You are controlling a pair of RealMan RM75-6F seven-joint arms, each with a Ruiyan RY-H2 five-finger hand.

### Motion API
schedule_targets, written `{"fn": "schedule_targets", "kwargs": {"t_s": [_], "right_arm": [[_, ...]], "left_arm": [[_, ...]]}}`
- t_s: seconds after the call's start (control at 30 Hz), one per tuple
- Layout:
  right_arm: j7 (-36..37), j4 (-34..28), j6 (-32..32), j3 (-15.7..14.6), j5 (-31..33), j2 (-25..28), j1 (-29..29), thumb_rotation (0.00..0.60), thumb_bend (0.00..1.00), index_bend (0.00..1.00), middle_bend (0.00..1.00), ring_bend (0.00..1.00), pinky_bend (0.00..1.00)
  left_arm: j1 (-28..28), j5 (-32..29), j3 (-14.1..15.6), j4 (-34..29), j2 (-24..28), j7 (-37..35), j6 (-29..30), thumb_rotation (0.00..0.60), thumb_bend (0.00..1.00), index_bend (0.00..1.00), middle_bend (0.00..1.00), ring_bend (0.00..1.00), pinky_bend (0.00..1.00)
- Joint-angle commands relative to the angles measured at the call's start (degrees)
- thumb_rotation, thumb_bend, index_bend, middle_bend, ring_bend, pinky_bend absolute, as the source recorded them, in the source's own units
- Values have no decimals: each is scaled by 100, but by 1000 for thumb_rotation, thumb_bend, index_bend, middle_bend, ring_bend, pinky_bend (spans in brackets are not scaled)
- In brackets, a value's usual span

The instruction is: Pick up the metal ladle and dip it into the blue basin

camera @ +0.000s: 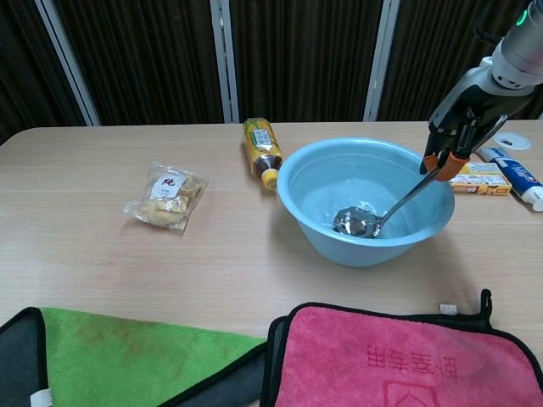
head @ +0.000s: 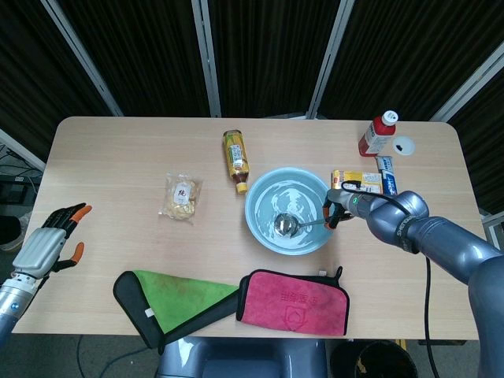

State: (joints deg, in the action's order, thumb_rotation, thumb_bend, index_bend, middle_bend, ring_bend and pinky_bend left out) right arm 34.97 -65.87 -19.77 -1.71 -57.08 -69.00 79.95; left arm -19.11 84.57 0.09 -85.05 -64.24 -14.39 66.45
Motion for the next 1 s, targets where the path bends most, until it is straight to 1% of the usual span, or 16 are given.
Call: {"fn": "schedule_targets", "kwargs": {"t_s": [0.03,0.23,0.6,0.77,0.87,1.0], "right_arm": [[63,-61,20,-15,-23,47,68,600,461,644,23,0,0],[136,-265,21,95,56,246,122,600,461,644,23,0,0],[214,-514,-245,305,207,751,276,600,461,644,23,0,0],[308,-493,-396,288,221,884,362,600,460,644,23,0,0],[439,-367,-570,198,187,908,476,600,461,644,23,0,0],[548,-393,-639,170,147,998,588,600,461,644,23,0,0]], "left_arm": [[9,-2,-4,22,7,-27,13,600,587,0,0,0,0],[-7,-92,-24,71,-26,27,-71,600,587,0,0,0,0],[35,-9,1,-30,-47,218,45,600,588,0,0,0,0],[40,-16,5,-48,-62,287,43,600,587,0,0,0,0],[39,-42,-5,-52,-76,332,34,600,587,0,0,0,0],[36,-63,-12,-56,-88,366,20,600,587,0,0,0,0]]}}
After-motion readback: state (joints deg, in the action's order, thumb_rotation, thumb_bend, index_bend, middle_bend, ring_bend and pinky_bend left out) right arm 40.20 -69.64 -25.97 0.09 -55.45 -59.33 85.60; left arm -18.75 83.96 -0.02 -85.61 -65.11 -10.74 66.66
